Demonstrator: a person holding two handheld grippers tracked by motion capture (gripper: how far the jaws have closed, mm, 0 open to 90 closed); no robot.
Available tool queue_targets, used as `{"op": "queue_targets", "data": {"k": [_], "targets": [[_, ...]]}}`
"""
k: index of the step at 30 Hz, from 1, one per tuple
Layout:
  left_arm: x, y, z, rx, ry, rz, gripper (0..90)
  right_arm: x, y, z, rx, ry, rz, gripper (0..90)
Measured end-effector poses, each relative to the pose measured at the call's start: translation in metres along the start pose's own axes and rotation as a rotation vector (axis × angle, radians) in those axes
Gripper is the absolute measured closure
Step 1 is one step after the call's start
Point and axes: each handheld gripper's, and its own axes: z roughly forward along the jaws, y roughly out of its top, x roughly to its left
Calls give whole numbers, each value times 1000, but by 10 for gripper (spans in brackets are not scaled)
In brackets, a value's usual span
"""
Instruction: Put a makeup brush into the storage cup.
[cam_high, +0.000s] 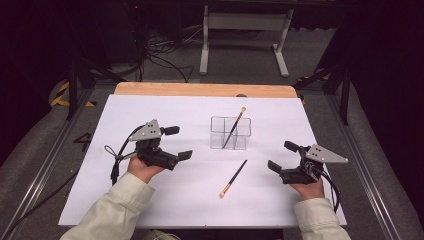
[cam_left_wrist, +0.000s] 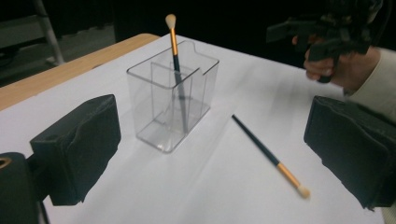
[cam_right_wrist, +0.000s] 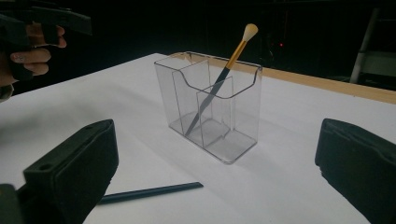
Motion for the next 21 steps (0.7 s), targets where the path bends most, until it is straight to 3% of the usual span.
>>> {"op": "queue_targets", "data": {"k": [3,10,13,21], "targets": [[0,-6,-9,-4,13,-19,39,1,5,0,-3,11,-14,2],[0,-16,-28,1,59,-21,38,4,18,6,45,39,-10,2],[3,-22,-37,-13,75,-53,36,6,27,9,55,54,-30,4],[7,-38,-55,-8,121,-90,35,7,40,22,71,102,-55,4]]}}
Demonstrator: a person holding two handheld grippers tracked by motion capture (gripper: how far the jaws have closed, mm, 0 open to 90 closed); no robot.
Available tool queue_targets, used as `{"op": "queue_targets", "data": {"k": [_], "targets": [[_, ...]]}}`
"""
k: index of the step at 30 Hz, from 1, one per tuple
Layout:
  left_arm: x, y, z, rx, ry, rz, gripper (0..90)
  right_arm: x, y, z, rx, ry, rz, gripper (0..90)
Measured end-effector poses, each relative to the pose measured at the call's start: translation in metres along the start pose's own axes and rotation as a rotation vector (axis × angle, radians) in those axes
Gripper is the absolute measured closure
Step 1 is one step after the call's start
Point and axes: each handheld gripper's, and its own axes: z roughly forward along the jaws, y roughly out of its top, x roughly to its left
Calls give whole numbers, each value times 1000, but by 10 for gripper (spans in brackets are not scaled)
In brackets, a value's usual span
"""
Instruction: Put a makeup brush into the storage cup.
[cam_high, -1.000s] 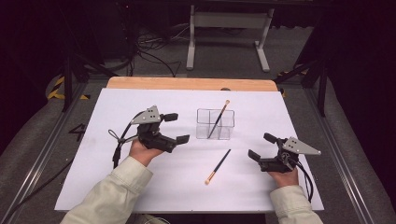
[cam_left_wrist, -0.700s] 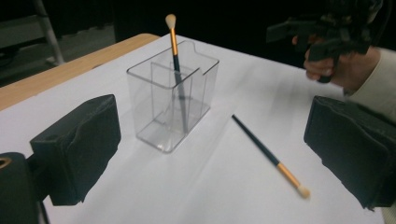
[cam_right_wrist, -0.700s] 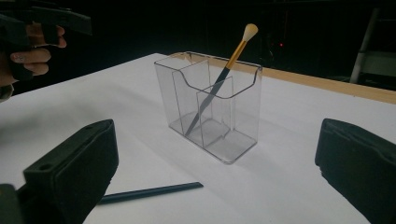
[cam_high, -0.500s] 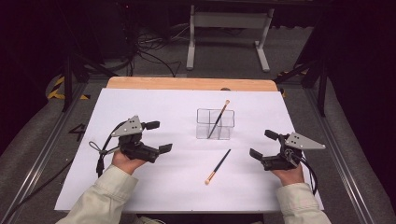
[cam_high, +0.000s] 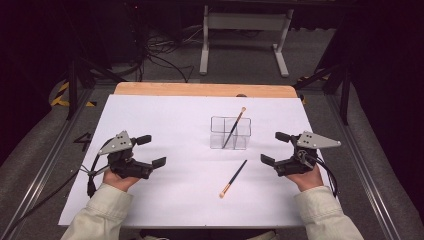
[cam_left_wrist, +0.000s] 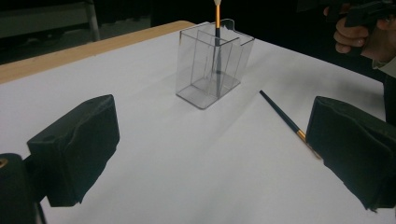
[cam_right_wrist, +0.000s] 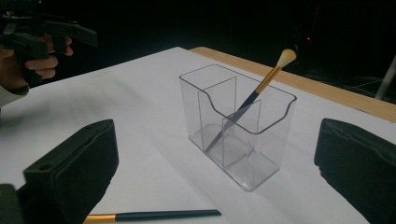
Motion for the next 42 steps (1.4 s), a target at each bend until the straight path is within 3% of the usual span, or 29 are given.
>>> {"op": "queue_targets", "data": {"k": [8,15,18,23,27,33,42], "targets": [[3,-9,-12,11,48,14,33,2,10,16,32,55,-37,6],[7,-15,-18,30,62,20,30,7,21,31,113,81,-92,8],[8,-18,-19,37,90,16,30,10,28,37,165,97,-116,22],[15,-24,-19,56,107,-22,20,14,37,45,243,97,-178,35],[17,-26,-19,50,108,-28,17,16,41,49,281,105,-210,40],[23,-34,-17,41,119,-45,2,21,48,61,392,127,-268,55],[27,-41,-18,9,115,-40,0,23,54,73,471,147,-325,65]]}}
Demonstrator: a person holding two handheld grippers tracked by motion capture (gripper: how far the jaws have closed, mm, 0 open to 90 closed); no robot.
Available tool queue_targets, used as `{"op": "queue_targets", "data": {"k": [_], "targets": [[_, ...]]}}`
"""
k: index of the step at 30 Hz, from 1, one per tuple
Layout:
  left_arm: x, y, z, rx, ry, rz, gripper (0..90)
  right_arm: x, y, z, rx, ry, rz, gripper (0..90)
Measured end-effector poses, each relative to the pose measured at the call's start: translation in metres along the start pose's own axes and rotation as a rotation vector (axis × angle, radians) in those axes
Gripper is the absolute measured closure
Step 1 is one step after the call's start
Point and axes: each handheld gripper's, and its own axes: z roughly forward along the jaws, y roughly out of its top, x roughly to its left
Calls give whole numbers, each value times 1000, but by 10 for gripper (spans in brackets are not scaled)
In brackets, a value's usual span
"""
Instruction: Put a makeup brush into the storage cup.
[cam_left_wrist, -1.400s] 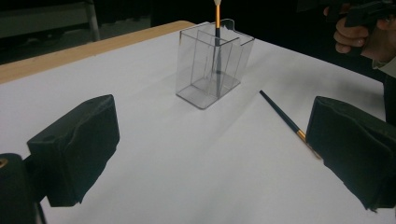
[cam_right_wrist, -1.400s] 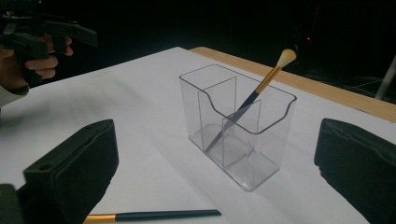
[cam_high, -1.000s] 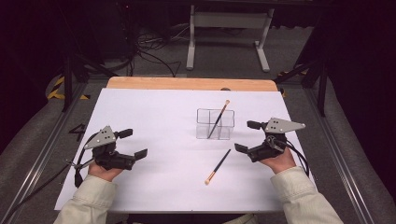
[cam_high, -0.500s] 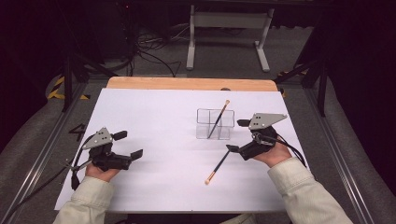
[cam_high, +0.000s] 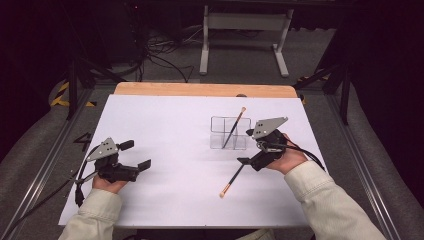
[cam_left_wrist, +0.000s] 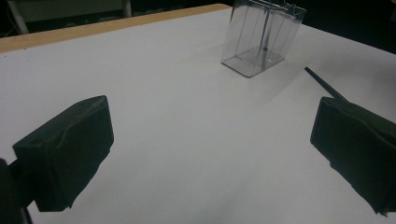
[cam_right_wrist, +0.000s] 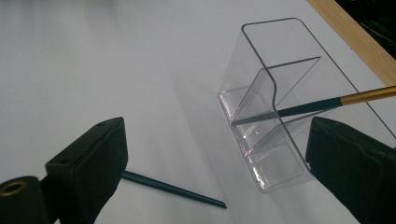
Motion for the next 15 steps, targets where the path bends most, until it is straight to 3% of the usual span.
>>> {"op": "queue_targets", "data": {"k": [3,7,15], "targets": [[0,-2,3,-3,1,27,0,0,4,2,29,5,-19,71],[-1,-3,4,-14,-7,30,0,1,9,7,65,17,-47,77],[4,-7,3,-31,22,38,0,0,13,17,115,41,-72,86]]}}
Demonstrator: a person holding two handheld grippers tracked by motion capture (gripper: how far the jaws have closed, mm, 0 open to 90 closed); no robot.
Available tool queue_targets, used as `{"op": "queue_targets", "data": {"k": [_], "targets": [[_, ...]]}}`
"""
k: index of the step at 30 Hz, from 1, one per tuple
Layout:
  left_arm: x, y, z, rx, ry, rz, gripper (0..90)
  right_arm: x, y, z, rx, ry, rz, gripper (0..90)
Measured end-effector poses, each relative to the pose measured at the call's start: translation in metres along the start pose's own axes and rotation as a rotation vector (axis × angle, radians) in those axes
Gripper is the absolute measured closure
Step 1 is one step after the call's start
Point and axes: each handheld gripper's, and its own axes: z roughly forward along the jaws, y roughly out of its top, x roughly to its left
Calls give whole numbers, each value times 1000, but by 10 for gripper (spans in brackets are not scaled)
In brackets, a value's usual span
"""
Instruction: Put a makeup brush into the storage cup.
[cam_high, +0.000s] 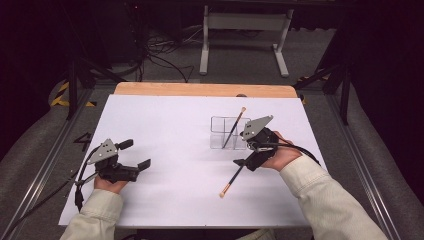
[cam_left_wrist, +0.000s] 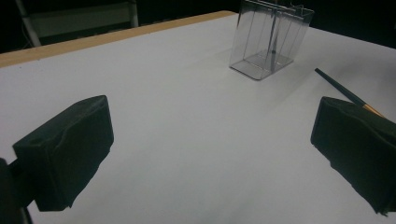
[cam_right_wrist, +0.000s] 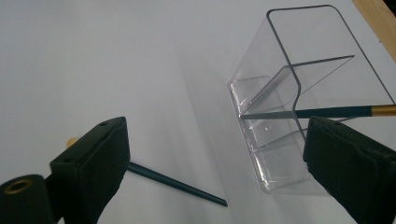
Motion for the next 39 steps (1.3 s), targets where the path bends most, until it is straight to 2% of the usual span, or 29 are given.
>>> {"op": "queue_targets", "data": {"k": [8,11,16,22,29,34,39], "targets": [[1,-2,2,11,-2,6,0,-1,4,8,47,48,-37,139],[0,-2,2,15,-6,-7,0,-2,4,12,64,56,-43,140],[-2,-2,2,23,-8,10,0,-2,3,16,86,70,-59,165],[-3,-3,4,26,-14,1,0,-1,2,23,123,89,-81,171],[-5,-2,4,28,-16,9,0,1,2,29,162,105,-84,190],[-5,-2,3,30,-22,-9,0,4,0,34,201,111,-85,192],[-5,-2,2,25,-19,-6,0,5,-2,38,214,112,-82,203]]}}
